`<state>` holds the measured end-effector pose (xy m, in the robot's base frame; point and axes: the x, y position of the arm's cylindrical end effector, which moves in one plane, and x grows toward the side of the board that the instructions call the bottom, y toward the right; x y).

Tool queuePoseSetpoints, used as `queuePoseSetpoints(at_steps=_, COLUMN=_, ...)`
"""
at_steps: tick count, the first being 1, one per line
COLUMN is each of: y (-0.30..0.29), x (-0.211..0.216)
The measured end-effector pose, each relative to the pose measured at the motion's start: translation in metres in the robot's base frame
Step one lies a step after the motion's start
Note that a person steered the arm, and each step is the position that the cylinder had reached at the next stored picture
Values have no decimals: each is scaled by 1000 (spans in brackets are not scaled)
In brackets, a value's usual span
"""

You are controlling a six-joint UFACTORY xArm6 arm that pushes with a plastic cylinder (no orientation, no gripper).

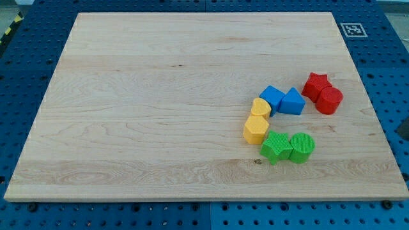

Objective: Slide the red blocks towards the bottom right of the board

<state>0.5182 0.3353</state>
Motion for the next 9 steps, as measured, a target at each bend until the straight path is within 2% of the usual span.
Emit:
queuePoseSetpoints(at_steps=1, y=5, x=-39)
queuePoseSetpoints(at_steps=3, y=-84, x=-156)
queuePoseSetpoints(at_steps=4, y=-121, x=-182)
queuePoseSetpoints(at_steps=7, y=-135, x=-141)
queuePoseSetpoints(at_steps=8, y=-138, x=-141)
queuePoseSetpoints(at_steps=9, y=-139, x=-118)
